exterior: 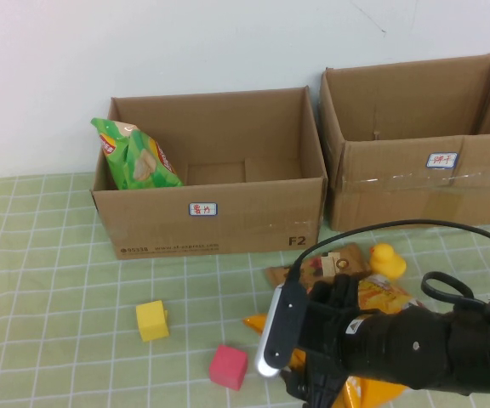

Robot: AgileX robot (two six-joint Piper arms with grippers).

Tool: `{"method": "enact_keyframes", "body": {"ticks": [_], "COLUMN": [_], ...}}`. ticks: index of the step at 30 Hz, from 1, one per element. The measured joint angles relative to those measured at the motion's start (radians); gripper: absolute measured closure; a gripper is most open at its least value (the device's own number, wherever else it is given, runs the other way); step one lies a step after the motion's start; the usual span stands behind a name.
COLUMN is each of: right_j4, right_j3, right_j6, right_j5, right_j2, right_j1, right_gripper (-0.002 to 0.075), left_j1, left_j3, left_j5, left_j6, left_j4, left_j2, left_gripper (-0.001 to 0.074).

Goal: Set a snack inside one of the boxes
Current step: Pick up the potato chip

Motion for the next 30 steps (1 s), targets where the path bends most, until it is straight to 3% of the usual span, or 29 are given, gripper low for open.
{"method": "enact_keyframes", "body": {"ticks": [2,5,10,12,21,30], "right_j4": [0.006,0.024,0.031,0.031,0.051,0.055], "right_j3": [0.000,0.000,0.000,0.000,0.000,-0.005], "right_j6": [-0.001,-0.001,-0.005,-0.010,-0.031,-0.074], "right_j5": [-0.023,-0.057,-0.088,-0.099,-0.092,-0.074], "right_j2": [0.000,0.000,0.000,0.000,-0.018,-0.188], "right_j1": [0.000,0.000,0.000,0.000,0.000,0.000], "right_gripper": [0.0053,0.0156,0.0460,0.0529,0.0529,0.0558], "left_j1": [0.000,0.000,0.000,0.000,0.000,0.000], "left_j3": [0.000,0.000,0.000,0.000,0.000,0.000], "left_j5": [0.000,0.000,0.000,0.000,0.000,0.000], "left_j6": [0.000,0.000,0.000,0.000,0.000,0.000], "left_j4": [0.000,0.000,0.000,0.000,0.000,0.000], "left_j2": [0.000,0.000,0.000,0.000,0.000,0.000], "left_gripper": [0.0736,0.0736,0.0736,0.0736,0.0736,0.0736]}}
